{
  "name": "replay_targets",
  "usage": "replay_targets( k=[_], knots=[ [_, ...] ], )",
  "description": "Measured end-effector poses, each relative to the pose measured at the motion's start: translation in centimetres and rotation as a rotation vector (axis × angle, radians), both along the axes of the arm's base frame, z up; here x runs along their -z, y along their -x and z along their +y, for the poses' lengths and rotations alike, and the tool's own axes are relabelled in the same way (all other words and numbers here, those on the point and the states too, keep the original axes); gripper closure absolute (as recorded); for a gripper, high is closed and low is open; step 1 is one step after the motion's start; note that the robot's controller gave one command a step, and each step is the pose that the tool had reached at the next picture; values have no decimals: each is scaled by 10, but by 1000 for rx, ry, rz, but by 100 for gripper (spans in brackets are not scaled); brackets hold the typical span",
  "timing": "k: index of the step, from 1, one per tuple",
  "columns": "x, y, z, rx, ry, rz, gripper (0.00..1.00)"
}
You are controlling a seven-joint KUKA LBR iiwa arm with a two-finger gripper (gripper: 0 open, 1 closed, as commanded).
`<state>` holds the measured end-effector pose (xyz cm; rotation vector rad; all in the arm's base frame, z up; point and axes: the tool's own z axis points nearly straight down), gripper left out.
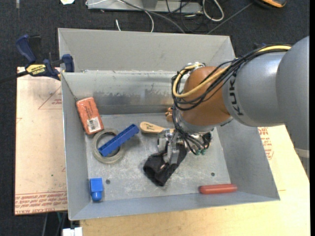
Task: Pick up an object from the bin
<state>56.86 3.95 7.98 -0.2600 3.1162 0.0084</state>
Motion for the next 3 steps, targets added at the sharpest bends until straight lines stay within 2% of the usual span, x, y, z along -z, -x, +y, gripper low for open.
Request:
replay_targets(
  k=[3],
  knots=[
    [-18,0,0,1,0,1,100]
  ],
)
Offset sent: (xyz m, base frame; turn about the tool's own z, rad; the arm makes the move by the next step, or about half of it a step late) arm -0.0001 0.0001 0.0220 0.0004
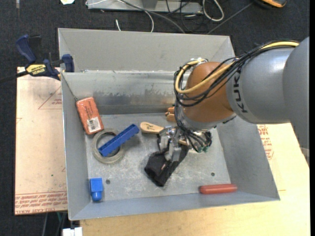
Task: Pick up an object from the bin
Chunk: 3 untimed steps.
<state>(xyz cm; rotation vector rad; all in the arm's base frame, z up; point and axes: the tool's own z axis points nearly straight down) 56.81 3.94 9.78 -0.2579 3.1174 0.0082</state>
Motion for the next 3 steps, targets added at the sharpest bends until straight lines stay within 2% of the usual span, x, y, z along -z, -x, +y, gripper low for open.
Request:
replay_targets(
  k=[1,2,3],
  knots=[
    [-15,0,0,1,0,0,100],
    [-48,1,1,2,-1,4,100],
    [-66,0,1,4,-1,-1,100]
  ],
)
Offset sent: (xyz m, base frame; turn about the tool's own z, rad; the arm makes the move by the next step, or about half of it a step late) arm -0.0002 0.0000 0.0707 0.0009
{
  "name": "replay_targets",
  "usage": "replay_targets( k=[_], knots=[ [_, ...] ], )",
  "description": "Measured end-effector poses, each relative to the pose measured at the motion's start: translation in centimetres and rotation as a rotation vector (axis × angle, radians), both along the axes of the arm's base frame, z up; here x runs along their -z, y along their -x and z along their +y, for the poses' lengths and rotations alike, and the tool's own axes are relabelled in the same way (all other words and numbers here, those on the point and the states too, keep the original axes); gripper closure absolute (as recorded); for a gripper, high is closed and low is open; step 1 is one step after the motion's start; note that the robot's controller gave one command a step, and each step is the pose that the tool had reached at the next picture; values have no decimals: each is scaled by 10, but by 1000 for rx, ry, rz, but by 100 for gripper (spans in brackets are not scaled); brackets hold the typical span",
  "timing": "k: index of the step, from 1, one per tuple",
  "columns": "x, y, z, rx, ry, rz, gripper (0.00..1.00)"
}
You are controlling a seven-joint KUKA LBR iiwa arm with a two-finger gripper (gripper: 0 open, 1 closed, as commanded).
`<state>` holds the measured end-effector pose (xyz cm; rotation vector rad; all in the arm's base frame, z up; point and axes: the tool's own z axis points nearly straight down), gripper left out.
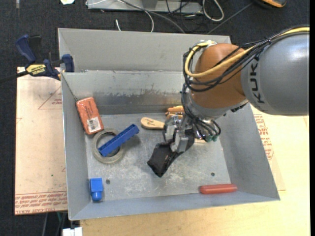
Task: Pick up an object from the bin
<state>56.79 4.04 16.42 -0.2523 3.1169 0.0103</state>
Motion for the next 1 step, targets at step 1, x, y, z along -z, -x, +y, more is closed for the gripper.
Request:
replay_targets(
  k=[1],
  knots=[
    [-24,3,0,0,1,12,100]
  ],
)
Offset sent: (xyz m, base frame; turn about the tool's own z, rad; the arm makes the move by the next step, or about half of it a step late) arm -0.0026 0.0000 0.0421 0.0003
